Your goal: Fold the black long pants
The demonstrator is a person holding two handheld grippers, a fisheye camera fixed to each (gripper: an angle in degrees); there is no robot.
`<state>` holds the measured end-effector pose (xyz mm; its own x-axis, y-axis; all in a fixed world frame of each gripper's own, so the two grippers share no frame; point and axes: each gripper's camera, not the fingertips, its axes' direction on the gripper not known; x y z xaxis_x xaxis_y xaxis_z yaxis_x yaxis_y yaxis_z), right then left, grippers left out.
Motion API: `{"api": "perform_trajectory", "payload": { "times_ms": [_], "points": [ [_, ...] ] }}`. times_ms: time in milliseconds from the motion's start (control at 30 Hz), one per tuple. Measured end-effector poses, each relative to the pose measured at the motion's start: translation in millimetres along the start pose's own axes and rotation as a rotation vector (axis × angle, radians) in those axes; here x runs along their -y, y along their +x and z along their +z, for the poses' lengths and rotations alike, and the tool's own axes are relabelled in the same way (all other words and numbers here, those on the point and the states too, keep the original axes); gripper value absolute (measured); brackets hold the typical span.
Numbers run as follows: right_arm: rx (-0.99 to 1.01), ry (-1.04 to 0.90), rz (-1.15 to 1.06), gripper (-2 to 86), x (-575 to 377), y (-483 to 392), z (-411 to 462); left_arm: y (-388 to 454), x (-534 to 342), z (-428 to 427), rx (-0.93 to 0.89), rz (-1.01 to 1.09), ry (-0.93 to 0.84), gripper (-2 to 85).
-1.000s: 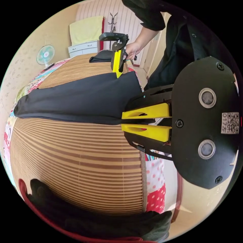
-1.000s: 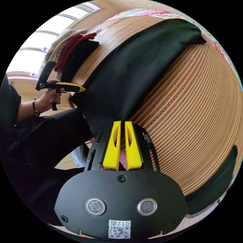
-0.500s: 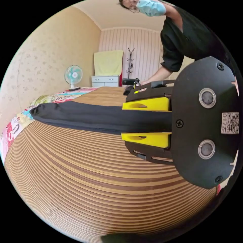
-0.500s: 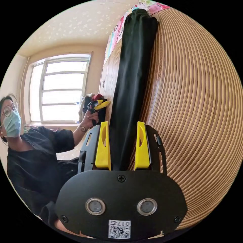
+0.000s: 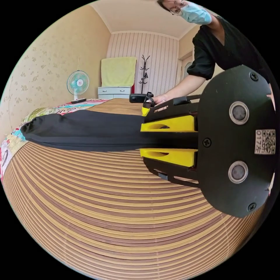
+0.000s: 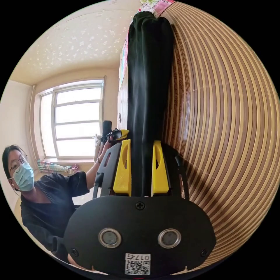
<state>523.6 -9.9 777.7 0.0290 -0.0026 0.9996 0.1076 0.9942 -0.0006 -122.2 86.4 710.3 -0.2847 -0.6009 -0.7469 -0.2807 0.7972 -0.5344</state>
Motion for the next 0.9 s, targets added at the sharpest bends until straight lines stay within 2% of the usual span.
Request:
{"api": "perform_trajectory", "payload": {
  "times_ms": [267, 367, 433, 533, 600, 733, 800, 900],
  "points": [
    [0.122, 0.049, -0.013, 4.3, -13, -15, -5, -12, 0, 1, -0.076, 0.079, -0.053, 5.0],
    [0.230, 0.120, -0.039, 3.8, -33, -19, -23, -24, -12, -14, -0.245, 0.103, 0.010, 4.8],
    [0.187, 0.132, -0.033, 4.0, -42, -22, -27, -43, -21, -12, -0.253, 0.018, 0.013, 5.6],
    [0.083, 0.081, -0.044, 5.2, -47, -30, -19, -57, -30, -9, -0.360, -0.005, 0.046, 7.5],
    [0.140, 0.064, -0.066, 7.9, -47, -42, -8, -50, -33, -5, -0.313, 0.018, 0.028, 8.8],
    [0.095, 0.018, -0.056, 8.4, -40, -59, 18, -21, -32, 20, -0.059, 0.110, -0.069, 7.7],
    [0.118, 0.006, -0.034, 5.7, -42, -56, 31, -26, -30, 28, -0.067, 0.101, -0.105, 5.9],
    [0.202, 0.035, -0.056, 3.7, -59, -58, 37, -43, -42, 33, -0.216, 0.056, -0.110, 5.0]
  ]
}}
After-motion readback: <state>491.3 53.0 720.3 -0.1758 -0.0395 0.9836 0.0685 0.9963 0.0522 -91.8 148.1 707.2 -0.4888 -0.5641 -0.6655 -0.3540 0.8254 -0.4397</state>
